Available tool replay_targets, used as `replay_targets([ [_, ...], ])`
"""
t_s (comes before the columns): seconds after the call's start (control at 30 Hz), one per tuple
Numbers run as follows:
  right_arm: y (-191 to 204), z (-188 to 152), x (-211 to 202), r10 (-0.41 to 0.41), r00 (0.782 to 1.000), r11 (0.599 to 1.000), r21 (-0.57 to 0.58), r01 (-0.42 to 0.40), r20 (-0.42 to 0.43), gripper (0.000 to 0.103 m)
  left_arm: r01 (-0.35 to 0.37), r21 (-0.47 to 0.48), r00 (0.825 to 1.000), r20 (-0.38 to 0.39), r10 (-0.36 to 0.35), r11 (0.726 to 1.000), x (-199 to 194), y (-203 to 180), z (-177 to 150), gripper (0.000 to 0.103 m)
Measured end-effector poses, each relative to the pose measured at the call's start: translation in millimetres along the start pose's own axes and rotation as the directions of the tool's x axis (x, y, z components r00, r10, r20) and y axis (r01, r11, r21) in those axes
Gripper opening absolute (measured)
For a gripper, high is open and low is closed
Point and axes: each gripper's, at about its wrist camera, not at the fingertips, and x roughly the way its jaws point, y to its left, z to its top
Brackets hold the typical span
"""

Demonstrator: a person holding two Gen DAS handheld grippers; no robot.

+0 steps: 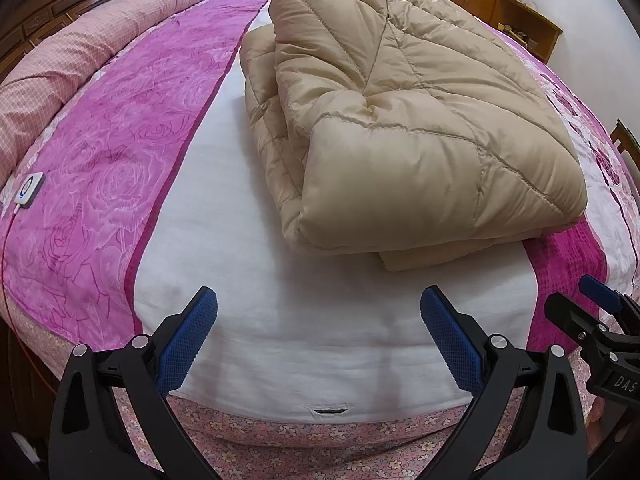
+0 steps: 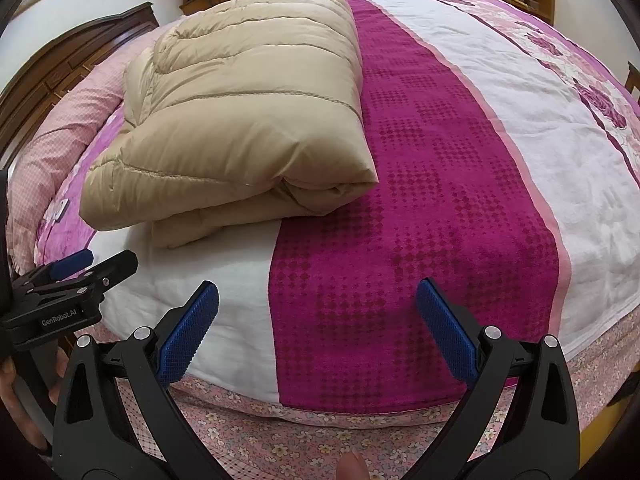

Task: Fold large clothes

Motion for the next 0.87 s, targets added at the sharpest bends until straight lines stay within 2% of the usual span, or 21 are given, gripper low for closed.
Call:
replay_targets([
  [0.7, 1, 0, 3, -0.005, 1.0, 1.0, -0.004, 0.005, -0.008, 0.099, -0.004, 0.002, 1.0, -0.027, 0.004, 1.0, 6, 1, -1, 0.097],
  [0.8, -3, -1, 3, -0.014, 1.0, 1.0, -0.009, 0.014, -0.01, 0.099, 0.003, -0.009, 0.999, -0.036, -0.004, 1.0, 6, 8, -1, 0.097],
  [0.87, -11, -2, 0, -0.027, 1.0, 1.0, -0.007, 0.027, -0.004, 0.099, -0.013, -0.01, 1.0, -0.015, 0.013, 1.0, 2, 21, 1, 0.097],
])
